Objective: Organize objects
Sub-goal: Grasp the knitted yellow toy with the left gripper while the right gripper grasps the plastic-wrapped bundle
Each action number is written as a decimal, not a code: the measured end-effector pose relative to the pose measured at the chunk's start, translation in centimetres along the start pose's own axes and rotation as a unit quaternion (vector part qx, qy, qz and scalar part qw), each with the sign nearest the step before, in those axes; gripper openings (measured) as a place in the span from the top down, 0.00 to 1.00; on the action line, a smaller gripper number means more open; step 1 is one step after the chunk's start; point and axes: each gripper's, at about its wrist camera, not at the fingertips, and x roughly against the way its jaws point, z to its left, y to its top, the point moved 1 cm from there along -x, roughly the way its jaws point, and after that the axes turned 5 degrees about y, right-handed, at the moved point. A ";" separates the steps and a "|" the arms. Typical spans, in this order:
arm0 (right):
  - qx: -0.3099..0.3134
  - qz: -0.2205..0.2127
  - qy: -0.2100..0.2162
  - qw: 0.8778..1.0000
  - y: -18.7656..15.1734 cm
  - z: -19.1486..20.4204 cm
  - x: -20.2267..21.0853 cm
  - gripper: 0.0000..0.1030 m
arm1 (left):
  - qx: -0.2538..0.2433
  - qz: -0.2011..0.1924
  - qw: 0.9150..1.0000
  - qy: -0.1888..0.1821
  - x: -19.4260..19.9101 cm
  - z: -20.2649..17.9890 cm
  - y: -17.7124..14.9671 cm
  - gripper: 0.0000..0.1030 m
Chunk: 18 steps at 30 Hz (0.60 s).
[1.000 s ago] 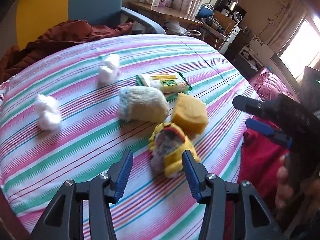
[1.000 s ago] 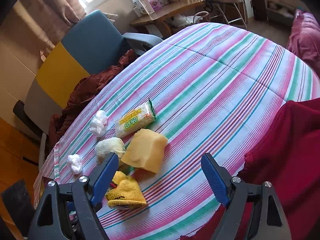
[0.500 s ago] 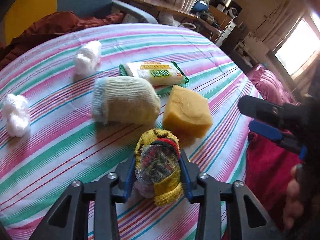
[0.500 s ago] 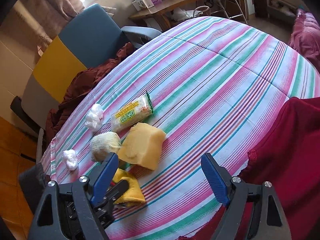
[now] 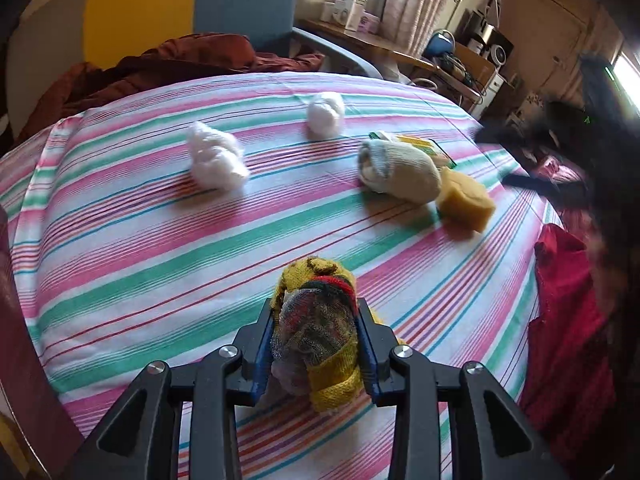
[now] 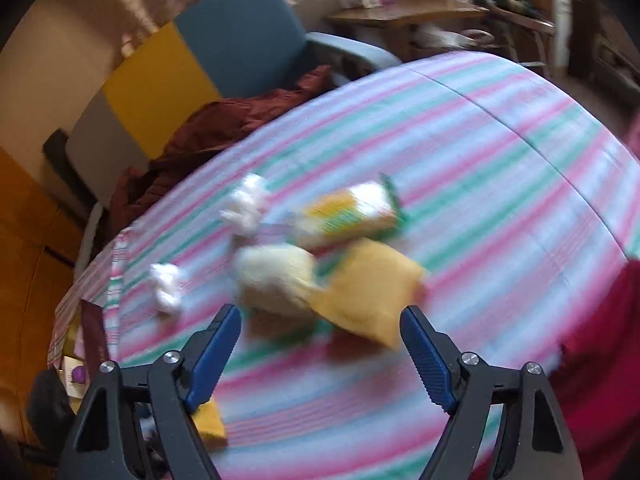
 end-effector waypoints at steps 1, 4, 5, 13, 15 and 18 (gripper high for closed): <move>0.009 -0.002 0.004 1.000 0.7 0.7 -0.5 0.22 | 0.001 -0.001 1.000 -0.002 0.0 0.1 -0.1 0.65; 0.036 0.003 0.009 0.999 3.5 3.4 -3.6 0.26 | 0.002 -0.005 1.000 -0.006 -0.1 0.1 -0.1 0.65; 0.038 0.007 0.012 0.999 4.3 4.0 -4.5 0.27 | 0.003 -0.005 1.000 -0.008 -0.2 0.2 -0.1 0.65; 0.056 0.059 -0.022 0.996 9.0 5.9 -13.7 0.33 | 0.012 -0.004 1.000 -0.026 -0.2 0.9 -0.3 0.64; 0.050 0.079 -0.021 0.995 9.4 5.7 -15.8 0.38 | 0.014 -0.005 0.999 -0.030 -0.3 1.0 -0.3 0.64; 0.064 0.091 -0.030 0.993 9.3 5.7 -17.2 0.63 | 0.011 -0.009 1.000 -0.028 -0.3 0.9 -0.4 0.64</move>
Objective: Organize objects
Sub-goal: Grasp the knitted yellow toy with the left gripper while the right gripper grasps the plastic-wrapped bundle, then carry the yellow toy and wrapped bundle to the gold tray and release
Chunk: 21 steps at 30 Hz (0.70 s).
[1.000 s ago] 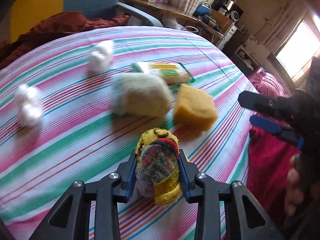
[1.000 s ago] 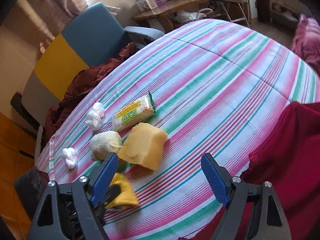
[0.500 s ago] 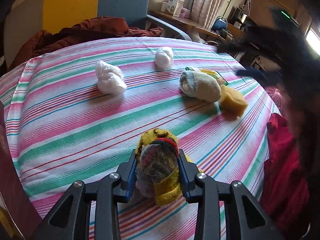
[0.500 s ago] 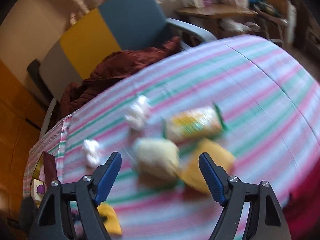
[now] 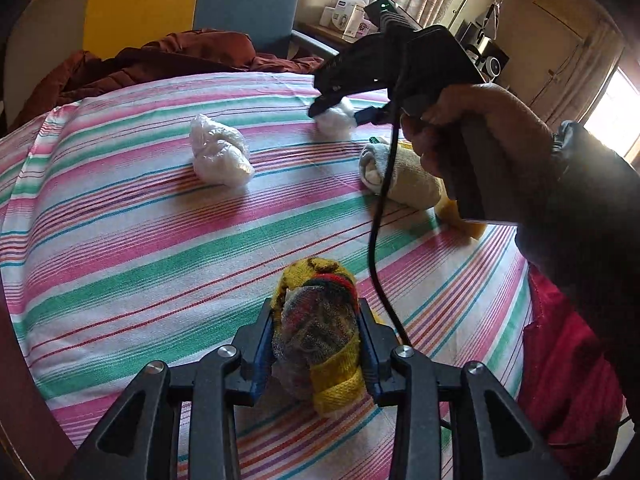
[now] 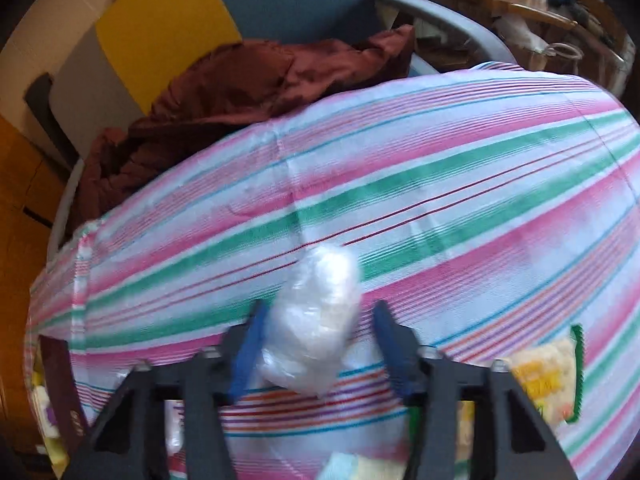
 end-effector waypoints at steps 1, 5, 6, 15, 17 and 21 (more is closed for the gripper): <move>0.006 -0.004 -0.007 1.000 0.0 0.1 0.2 0.64 | -0.001 -0.001 1.000 0.000 0.0 0.0 0.0 0.64; 0.023 -0.027 0.017 0.999 -1.4 0.9 3.3 0.64 | 0.001 -0.001 1.000 0.004 0.5 -0.1 0.0 0.65; 0.029 -0.033 0.023 0.999 -2.0 1.2 4.3 0.64 | 0.000 -0.002 1.000 0.008 0.6 -0.2 0.0 0.65; 0.076 -0.076 0.068 0.992 -9.1 4.0 12.1 0.64 | 0.009 -0.054 0.997 0.052 6.4 0.9 -0.1 0.66; 0.084 -0.080 0.069 0.991 -10.6 4.7 13.0 0.64 | 0.017 -0.069 0.995 0.064 8.2 1.4 -0.1 0.66; 0.096 -0.080 0.086 0.988 -13.0 6.5 13.5 0.64 | 0.025 -0.100 0.990 0.093 11.0 2.1 -0.1 0.65</move>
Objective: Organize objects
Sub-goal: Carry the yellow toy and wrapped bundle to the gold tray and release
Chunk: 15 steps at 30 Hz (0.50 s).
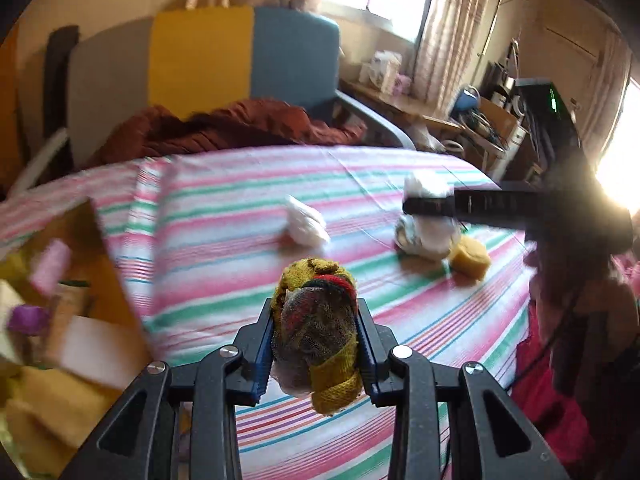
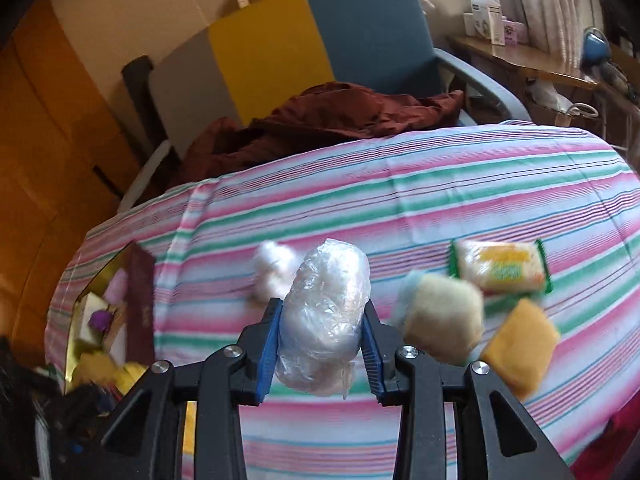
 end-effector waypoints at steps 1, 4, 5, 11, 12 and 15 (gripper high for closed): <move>0.002 0.001 0.004 1.000 -0.3 0.4 0.0 0.64 | 0.002 -0.009 1.000 0.008 0.8 0.5 0.0 0.65; 0.009 0.007 0.026 1.000 -1.7 2.6 0.0 0.64 | 0.009 -0.023 0.999 0.034 2.9 2.0 -0.3 0.65; 0.013 0.009 0.035 0.999 -2.2 3.5 -0.2 0.64 | 0.012 -0.029 0.998 0.045 3.6 2.7 -0.5 0.65; 0.035 0.024 0.080 0.996 -4.0 8.4 -1.4 0.64 | 0.041 -0.048 0.995 0.082 6.8 6.1 -1.7 0.65; 0.040 0.026 0.085 0.995 -4.1 9.1 -1.6 0.64 | 0.046 -0.050 0.994 0.086 7.1 6.6 -1.9 0.65; 0.060 0.034 0.105 0.992 -4.8 12.0 -2.2 0.64 | 0.071 -0.050 0.992 0.096 8.0 8.6 -2.8 0.65</move>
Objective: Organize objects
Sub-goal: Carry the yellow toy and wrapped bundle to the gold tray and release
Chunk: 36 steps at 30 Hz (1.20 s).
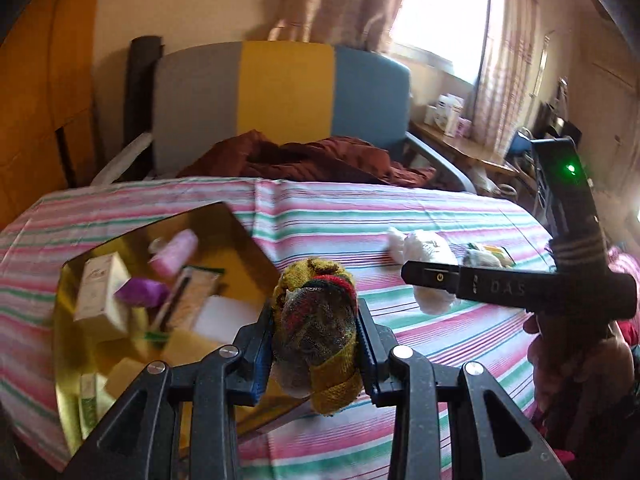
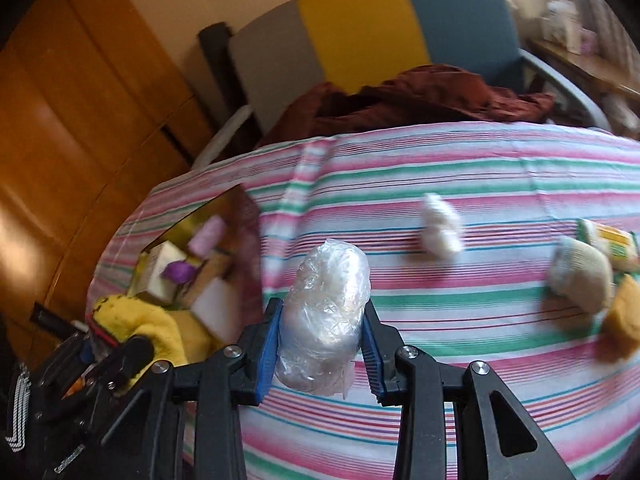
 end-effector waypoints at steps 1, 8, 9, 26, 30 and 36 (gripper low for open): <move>0.006 0.004 0.005 1.000 -0.2 0.8 -0.3 0.64 | 0.008 0.000 1.000 0.003 0.2 0.8 -0.3 0.65; 0.042 0.029 0.030 0.998 -1.2 5.3 -2.6 0.64 | 0.088 -0.011 0.995 0.038 2.0 8.3 -1.7 0.65; 0.048 0.032 0.034 0.998 -1.3 5.9 -2.9 0.64 | 0.098 -0.013 0.994 0.044 2.3 9.3 -1.9 0.65; 0.111 0.083 0.053 0.989 -3.4 11.0 -8.1 0.63 | 0.181 -0.016 0.983 0.012 3.0 15.4 -1.8 0.65; 0.109 0.090 0.047 0.989 -4.0 10.5 -8.6 0.63 | 0.168 -0.015 0.986 0.000 2.3 14.2 -0.8 0.65; 0.095 0.090 0.052 0.990 -4.2 9.8 -9.0 0.57 | 0.167 -0.009 0.986 0.025 1.9 14.3 -0.6 0.65</move>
